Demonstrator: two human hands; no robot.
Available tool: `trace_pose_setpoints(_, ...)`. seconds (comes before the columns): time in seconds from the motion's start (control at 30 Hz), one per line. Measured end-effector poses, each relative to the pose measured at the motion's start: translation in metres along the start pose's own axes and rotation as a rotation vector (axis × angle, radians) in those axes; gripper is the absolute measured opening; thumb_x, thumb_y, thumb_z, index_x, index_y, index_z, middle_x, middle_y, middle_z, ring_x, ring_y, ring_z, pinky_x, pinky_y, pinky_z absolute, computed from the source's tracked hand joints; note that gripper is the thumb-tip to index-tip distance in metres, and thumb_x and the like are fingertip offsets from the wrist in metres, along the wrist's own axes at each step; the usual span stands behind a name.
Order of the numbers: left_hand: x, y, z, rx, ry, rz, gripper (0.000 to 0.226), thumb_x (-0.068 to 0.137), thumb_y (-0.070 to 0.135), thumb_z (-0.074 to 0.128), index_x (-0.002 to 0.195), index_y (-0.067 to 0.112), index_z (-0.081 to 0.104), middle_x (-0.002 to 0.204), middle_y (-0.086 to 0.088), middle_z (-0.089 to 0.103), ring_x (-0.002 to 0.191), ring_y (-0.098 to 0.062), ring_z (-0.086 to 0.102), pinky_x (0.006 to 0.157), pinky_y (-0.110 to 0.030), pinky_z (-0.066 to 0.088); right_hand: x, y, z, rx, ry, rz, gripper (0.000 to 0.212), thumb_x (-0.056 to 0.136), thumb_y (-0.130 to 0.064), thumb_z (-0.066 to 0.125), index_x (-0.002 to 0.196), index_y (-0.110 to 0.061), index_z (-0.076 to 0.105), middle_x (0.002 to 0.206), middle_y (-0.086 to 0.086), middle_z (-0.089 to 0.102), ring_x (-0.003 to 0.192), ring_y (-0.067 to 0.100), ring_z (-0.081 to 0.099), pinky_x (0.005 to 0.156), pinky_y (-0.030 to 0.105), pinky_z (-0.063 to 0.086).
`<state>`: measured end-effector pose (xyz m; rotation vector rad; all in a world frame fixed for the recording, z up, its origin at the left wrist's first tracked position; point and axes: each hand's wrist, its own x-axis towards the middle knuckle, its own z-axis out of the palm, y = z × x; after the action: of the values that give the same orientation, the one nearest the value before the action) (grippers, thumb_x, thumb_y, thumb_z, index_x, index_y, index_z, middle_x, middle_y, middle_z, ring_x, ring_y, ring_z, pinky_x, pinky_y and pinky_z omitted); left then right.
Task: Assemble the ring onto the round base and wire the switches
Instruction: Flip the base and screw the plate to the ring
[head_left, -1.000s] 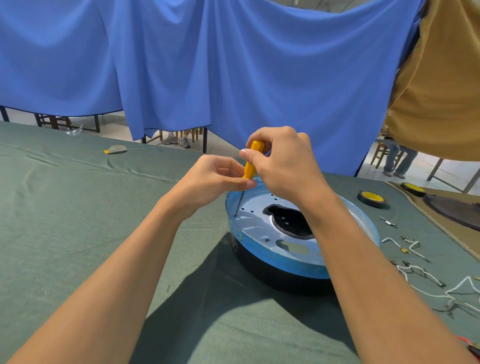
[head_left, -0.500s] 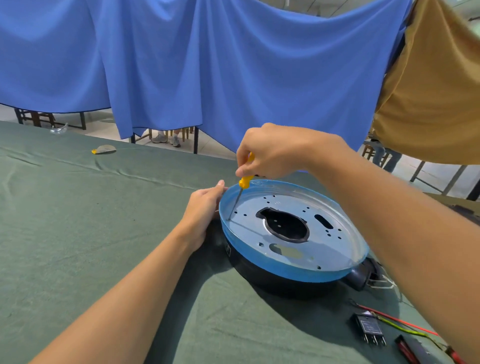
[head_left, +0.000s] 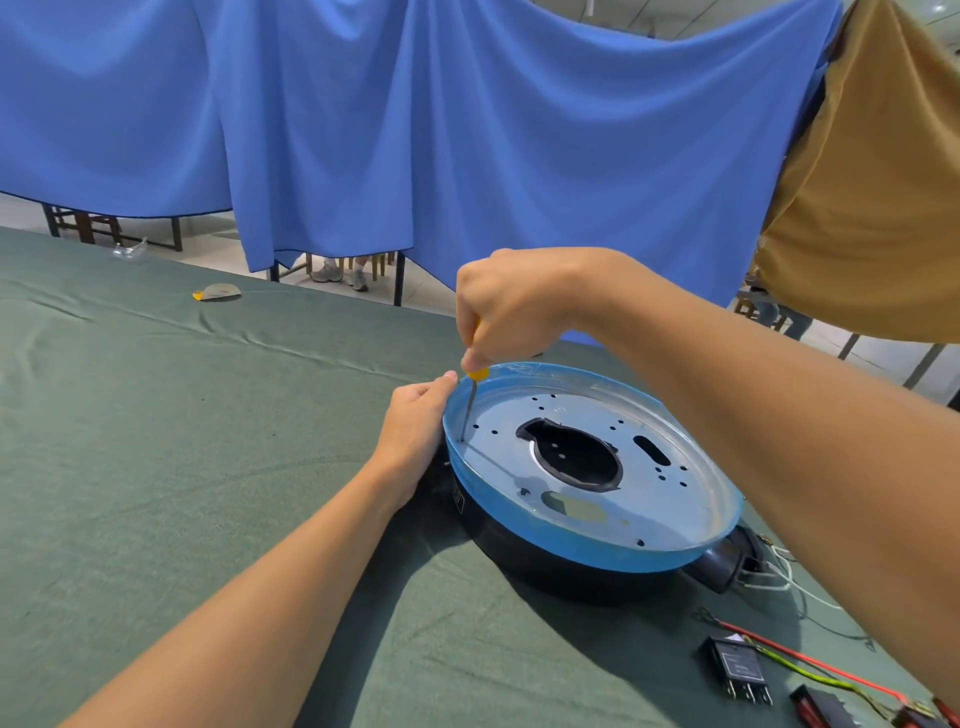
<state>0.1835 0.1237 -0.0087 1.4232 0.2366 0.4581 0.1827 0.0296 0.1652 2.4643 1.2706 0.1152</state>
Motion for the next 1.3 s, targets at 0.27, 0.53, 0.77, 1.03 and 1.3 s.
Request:
trace_pose_setpoints(0.27,0.000,-0.001,-0.002,0.015,-0.006,0.002,0.027,0.099,0.031,0.053,0.083,0.010,0.058,0.077,-0.016,0.051,0.072,-0.025,0.045,0.070,-0.036,0.035,0.012,-0.010,-0.006,0.158,-0.115,0.159,0.036,0.090,-0.022,0.055,0.056,-0.011,0.058,0.035,-0.005,0.051,0.025,0.009,0.041,0.031,0.009,0.030)
trace_pose_setpoints(0.53,0.002,-0.004,-0.002,0.016,-0.008,0.006,0.027,0.099,0.032,0.050,0.084,0.010,0.059,0.078,-0.015,0.053,0.071,-0.025,0.047,0.071,-0.036,0.036,-0.002,-0.007,-0.004,-0.114,-0.102,0.021,0.015,0.086,-0.027,0.070,0.076,-0.017,0.064,0.060,-0.003,0.060,0.058,0.016,0.059,0.049,0.023,0.042)
trace_pose_setpoints(0.77,0.004,-0.006,-0.002,0.014,-0.008,0.020,0.023,0.099,0.033,0.051,0.088,0.014,0.056,0.082,-0.013,0.052,0.074,-0.025,0.046,0.073,-0.036,0.036,-0.002,-0.012,-0.004,-0.209,-0.026,-0.071,0.040,0.087,-0.019,0.067,0.059,-0.022,0.039,0.056,-0.006,0.048,0.056,0.006,0.040,0.044,0.024,0.027)
trace_pose_setpoints(1.03,0.002,-0.006,-0.002,0.034,0.033,0.009,0.037,0.096,0.027,0.053,0.064,0.010,0.046,0.062,-0.010,0.042,0.062,-0.022,0.038,0.067,-0.036,0.030,0.022,-0.025,-0.016,-0.124,-0.231,0.039,0.022,0.089,-0.020,0.064,0.068,-0.014,0.060,0.062,-0.011,0.066,0.057,0.009,0.056,0.049,0.020,0.043)
trace_pose_setpoints(1.3,0.001,-0.005,-0.003,0.039,0.012,0.018,0.029,0.099,0.033,0.050,0.081,0.011,0.058,0.075,-0.015,0.051,0.071,-0.024,0.046,0.070,-0.036,0.036,0.028,-0.017,-0.020,0.068,-0.377,0.189,0.022,0.096,-0.024,0.057,0.102,-0.007,0.069,0.082,-0.002,0.070,0.055,0.016,0.039,0.052,0.022,0.037)
